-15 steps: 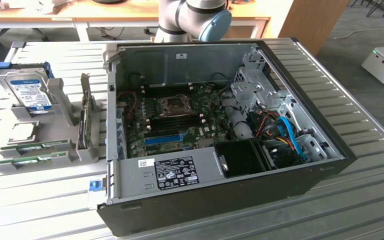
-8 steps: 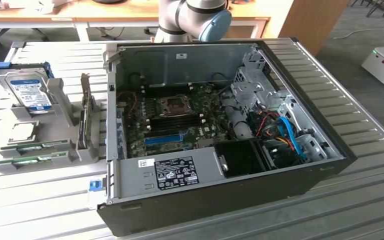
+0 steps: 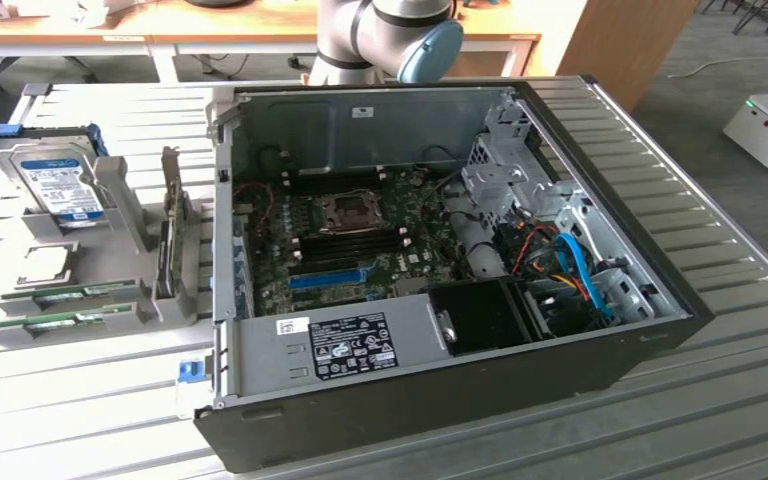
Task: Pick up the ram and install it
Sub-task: 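Pick up the ram and move it above insertion slot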
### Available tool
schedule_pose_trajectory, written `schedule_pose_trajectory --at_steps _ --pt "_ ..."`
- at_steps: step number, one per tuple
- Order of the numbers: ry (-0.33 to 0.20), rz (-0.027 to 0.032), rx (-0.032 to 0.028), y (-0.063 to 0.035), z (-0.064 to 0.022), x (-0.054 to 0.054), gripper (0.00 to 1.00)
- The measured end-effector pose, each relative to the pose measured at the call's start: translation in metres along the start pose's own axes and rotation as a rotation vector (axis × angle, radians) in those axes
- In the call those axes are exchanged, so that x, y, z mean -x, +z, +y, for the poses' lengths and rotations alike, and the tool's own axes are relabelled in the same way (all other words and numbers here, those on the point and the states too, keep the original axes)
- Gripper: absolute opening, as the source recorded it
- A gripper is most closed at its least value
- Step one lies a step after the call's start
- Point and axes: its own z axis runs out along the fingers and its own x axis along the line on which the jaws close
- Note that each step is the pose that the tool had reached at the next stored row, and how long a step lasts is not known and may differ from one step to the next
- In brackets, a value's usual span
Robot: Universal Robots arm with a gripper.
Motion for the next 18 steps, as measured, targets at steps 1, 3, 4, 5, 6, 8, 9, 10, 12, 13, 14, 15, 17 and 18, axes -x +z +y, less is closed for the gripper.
schedule_pose_trajectory --at_steps 1,3,4,5,6,8,9,10,12,13,14,15,17,18 --pt "-0.004 0.0002 0.0001 0.0 0.0 0.0 0.11" --pt "-0.004 0.0002 0.0001 0.0 0.0 0.0 0.11" --pt "-0.004 0.0002 0.0 0.0 0.0 0.0 0.11" --pt "-0.004 0.0002 0.0 0.0 0.0 0.0 0.11" --pt "-0.004 0.0002 0.0 0.0 0.0 0.0 0.11" --pt "-0.004 0.0002 0.0001 0.0 0.0 0.0 0.11" --pt "-0.004 0.0002 0.0001 0.0 0.0 0.0 0.11" --pt "-0.004 0.0002 0.0 0.0 -0.0003 0.0001 0.11" --pt "-0.004 0.0003 0.0002 -0.0001 -0.0012 0.0001 0.11" --pt "-0.004 0.0002 0.0001 -0.0001 -0.002 0.0001 0.11" --pt "-0.004 0.0002 0.0001 -0.0001 -0.003 0.0001 0.11" --pt "-0.004 0.0002 0.0001 -0.0002 -0.004 0.0001 0.11" --pt "-0.004 0.0002 0.0 -0.0002 -0.006 0.0001 0.11" --pt "-0.004 0.0002 0.0 -0.0003 -0.0069 0.0001 0.11"
